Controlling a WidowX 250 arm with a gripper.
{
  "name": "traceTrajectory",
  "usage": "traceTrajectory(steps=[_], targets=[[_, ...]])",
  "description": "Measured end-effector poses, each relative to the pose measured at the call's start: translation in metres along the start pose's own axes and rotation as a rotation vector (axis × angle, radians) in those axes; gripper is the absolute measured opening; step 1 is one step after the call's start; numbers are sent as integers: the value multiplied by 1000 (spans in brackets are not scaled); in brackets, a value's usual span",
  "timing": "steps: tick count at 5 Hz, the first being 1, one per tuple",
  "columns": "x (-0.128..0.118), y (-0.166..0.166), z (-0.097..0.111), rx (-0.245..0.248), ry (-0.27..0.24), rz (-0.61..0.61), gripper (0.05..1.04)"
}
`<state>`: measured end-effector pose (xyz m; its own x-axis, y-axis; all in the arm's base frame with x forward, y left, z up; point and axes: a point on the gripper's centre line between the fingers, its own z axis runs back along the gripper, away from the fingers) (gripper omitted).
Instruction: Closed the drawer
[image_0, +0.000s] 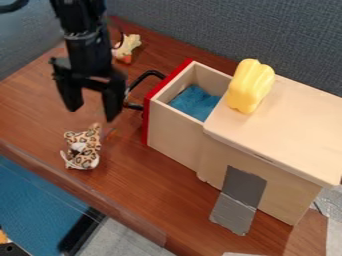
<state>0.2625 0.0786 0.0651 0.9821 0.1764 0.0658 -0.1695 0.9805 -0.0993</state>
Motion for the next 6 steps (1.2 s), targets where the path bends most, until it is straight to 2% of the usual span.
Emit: traceTrajectory(steps=[1,2,4,5,6], targets=[[33,4,5,-34,-40,56,1000],[60,7,0,-49,-52,93,1000],[92,15,-32,-18,1,164,1000],[93,11,-48,-14,38,167,952],[94,7,-51,-29,29,160,664]])
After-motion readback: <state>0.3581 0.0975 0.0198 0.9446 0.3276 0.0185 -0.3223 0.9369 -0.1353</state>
